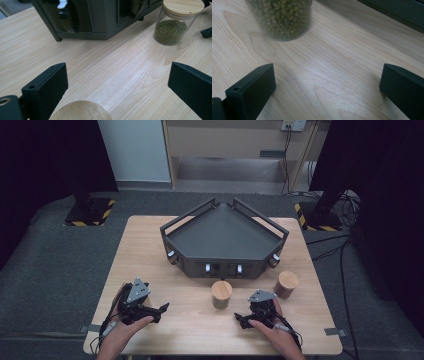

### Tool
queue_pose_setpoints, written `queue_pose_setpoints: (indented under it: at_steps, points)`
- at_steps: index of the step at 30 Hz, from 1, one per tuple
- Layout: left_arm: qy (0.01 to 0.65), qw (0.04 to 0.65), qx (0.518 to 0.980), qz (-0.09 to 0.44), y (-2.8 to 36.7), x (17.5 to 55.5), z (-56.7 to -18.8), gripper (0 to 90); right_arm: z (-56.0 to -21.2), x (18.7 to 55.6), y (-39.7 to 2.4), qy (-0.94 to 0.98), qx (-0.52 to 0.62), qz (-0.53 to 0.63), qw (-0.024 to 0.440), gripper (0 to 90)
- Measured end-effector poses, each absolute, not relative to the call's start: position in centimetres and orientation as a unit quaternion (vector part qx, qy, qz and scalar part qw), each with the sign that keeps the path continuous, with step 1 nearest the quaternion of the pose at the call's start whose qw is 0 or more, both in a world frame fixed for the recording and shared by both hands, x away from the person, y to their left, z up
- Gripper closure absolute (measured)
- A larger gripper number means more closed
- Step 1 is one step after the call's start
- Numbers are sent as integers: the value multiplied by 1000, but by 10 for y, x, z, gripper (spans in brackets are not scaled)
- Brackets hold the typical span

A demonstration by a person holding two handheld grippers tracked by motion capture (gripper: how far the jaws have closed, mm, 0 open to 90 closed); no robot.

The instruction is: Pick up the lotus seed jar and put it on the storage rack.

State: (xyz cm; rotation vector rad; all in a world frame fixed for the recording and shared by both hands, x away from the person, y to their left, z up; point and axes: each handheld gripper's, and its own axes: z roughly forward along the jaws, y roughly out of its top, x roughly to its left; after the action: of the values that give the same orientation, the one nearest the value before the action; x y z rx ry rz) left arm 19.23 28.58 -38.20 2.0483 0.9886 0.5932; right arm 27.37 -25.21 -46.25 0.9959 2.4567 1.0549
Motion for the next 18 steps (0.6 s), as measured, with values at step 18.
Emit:
queue_pose_setpoints:
  at_steps: [18]
  points:
    - [408, 385, 793, 237, 304, 185, -391, 15, -463, 273, -252, 852, 346, 366, 145, 7]
